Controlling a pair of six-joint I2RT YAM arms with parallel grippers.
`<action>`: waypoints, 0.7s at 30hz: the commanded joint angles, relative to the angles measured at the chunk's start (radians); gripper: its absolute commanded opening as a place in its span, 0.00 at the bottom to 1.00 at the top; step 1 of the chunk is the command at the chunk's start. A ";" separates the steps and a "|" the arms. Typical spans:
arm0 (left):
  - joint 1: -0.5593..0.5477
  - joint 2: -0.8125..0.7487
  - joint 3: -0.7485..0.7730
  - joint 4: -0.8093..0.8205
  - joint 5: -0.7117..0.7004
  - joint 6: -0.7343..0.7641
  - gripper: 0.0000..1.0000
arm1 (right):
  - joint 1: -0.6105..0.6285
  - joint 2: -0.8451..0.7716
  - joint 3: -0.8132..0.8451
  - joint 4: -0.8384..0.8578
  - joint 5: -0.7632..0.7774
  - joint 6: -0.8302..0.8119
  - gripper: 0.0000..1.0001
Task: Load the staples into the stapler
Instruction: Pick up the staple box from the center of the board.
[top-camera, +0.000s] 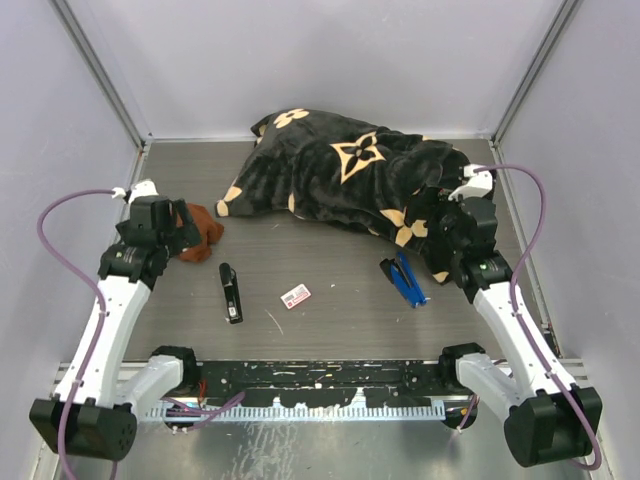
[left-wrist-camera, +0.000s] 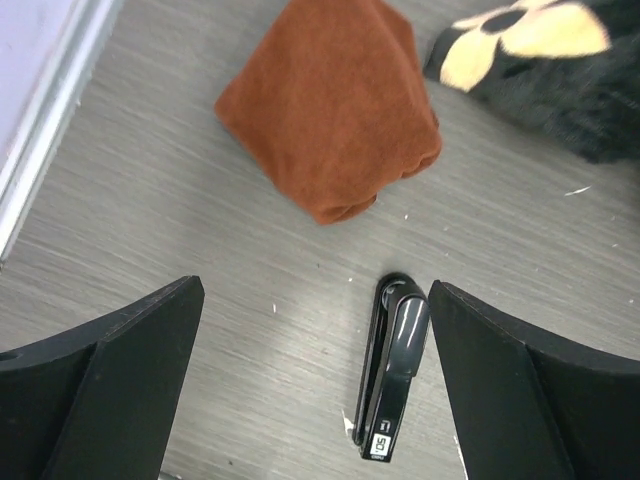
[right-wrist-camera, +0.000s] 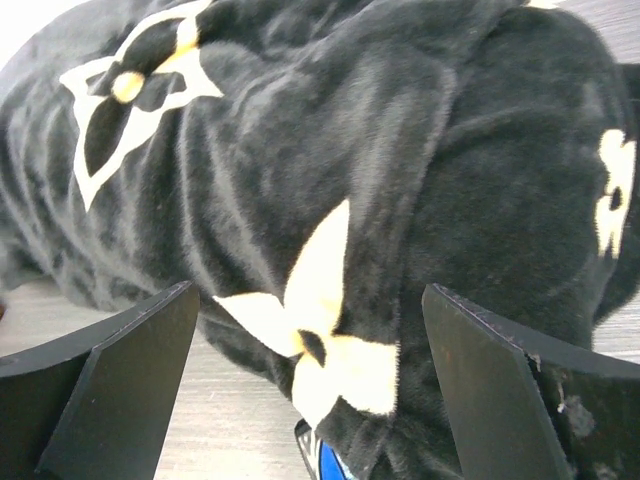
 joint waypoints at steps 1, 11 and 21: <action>-0.015 0.062 0.032 -0.096 0.042 -0.095 0.98 | 0.015 0.037 0.077 -0.014 -0.159 -0.027 1.00; -0.179 0.046 -0.181 0.231 0.478 -0.111 0.98 | 0.373 0.207 0.038 0.022 -0.262 0.040 0.94; -0.565 0.151 -0.425 0.751 0.518 0.097 0.99 | 0.402 0.192 -0.005 0.085 -0.242 0.085 0.95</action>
